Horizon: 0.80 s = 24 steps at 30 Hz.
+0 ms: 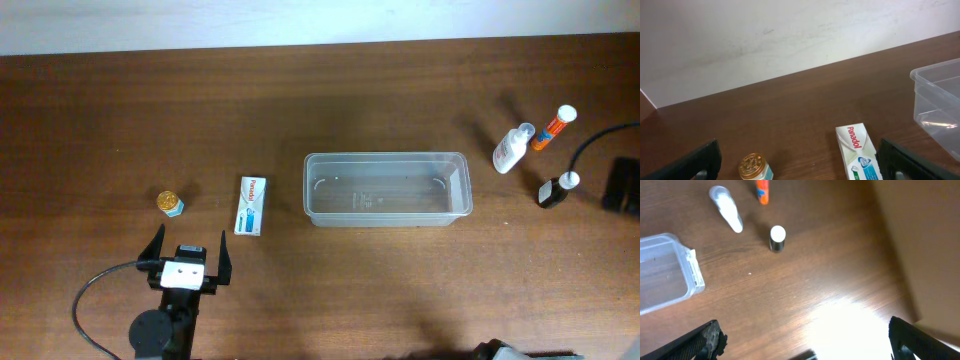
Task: Pack container
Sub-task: 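Move the right gripper over the small dark white-capped bottle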
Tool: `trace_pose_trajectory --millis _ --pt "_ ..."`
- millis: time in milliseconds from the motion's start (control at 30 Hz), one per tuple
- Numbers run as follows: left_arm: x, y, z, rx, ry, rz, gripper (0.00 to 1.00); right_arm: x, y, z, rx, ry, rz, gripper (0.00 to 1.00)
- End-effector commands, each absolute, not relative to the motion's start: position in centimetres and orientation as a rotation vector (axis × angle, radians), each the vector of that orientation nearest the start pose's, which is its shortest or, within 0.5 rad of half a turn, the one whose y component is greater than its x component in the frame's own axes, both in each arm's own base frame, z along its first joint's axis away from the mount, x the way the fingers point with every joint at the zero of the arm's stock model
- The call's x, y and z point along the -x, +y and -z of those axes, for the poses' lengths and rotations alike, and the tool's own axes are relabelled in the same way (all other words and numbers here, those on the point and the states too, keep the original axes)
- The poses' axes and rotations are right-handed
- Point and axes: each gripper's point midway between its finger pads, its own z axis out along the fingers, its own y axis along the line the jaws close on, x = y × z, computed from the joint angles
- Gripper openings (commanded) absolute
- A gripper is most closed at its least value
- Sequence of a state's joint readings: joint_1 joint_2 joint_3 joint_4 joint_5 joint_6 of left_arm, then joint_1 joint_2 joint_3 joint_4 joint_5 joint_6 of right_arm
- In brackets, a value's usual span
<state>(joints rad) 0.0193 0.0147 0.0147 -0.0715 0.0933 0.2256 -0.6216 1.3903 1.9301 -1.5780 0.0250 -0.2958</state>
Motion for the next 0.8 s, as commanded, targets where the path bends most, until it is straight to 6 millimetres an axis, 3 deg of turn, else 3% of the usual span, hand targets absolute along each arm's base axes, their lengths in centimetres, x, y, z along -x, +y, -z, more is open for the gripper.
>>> trace_pose_trajectory --millis 0,133,300,467,767 --pt "-24.6 -0.9 -15.9 -0.243 1.624 -0.132 0.99 -23.9 -17.5 -32.2 -0.499 2.615 0.128 0.98" --pt "-24.6 -0.9 -15.9 -0.243 1.624 -0.132 0.99 -25.5 -20.4 -29.8 -0.555 2.653 0.106 0.98" --pt "-24.6 -0.9 -15.9 -0.243 1.624 -0.132 0.99 -27.4 -21.9 -27.3 -0.565 2.693 0.062 0.98" --pt "-24.6 -0.9 -15.9 -0.243 1.624 -0.132 1.0 -30.0 -22.3 -25.5 -0.373 2.698 -0.021 0.98" --pt "-24.6 -0.9 -15.9 -0.243 1.624 -0.132 0.99 -31.1 -23.1 -20.7 -0.212 2.82 -0.098 0.98"
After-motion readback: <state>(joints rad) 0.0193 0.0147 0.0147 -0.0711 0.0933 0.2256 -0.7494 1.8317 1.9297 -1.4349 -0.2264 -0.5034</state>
